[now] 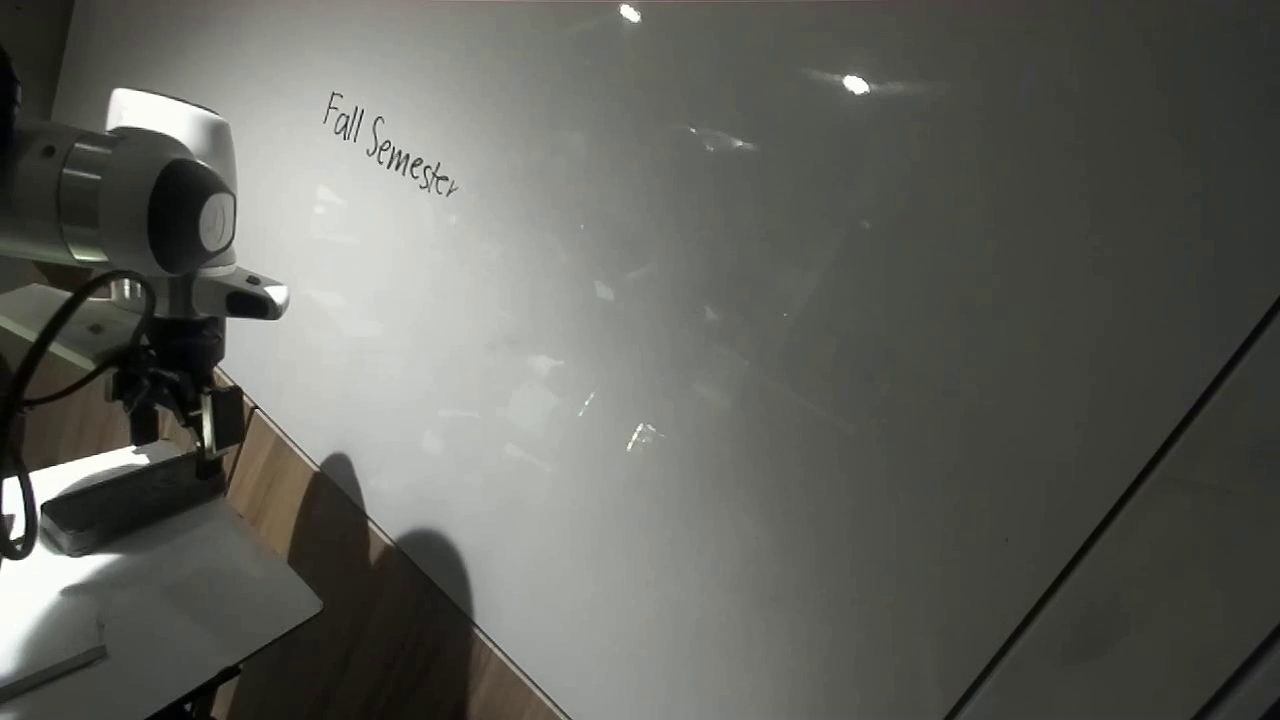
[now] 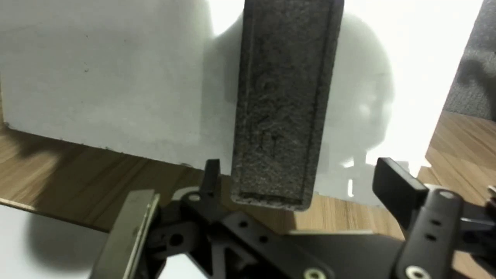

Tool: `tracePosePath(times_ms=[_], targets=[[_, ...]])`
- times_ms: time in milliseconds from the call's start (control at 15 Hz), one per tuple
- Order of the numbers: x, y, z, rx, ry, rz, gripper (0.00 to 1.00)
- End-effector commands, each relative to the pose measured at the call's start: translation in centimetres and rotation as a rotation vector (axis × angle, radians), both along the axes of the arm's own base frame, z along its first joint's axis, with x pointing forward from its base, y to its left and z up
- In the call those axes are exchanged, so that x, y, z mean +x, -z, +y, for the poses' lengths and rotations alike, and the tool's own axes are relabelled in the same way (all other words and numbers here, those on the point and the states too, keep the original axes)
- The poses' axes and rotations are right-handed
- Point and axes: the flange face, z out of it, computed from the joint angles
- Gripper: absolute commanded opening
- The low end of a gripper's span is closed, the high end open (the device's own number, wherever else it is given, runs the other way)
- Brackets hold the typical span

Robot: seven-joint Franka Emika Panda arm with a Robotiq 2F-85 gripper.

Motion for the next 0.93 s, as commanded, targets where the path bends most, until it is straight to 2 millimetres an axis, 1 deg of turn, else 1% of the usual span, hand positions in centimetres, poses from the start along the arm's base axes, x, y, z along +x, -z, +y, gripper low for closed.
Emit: tracePosePath(times_ms=[0,133,267,333,467,600,733,867], targets=[[0.7,-2.3,-1.6,-0.03,-0.003,-0.016,1.0],[0.9,-2.8,-2.5,-0.041,-0.003,0.0,1.0],[0.9,-2.9,-2.8,-0.045,-0.002,0.03,1.0],[0.8,-2.9,-2.7,-0.043,-0.003,0.048,1.0],[0.6,-2.9,-1.9,-0.033,-0.01,0.083,1.0],[0.4,-3.5,-1.2,-0.014,-0.017,0.104,1.0],[0.0,-4.1,-0.9,-0.005,-0.018,0.121,1.0],[-0.1,-4.4,-1.2,-0.011,-0.015,0.138,1.0]])
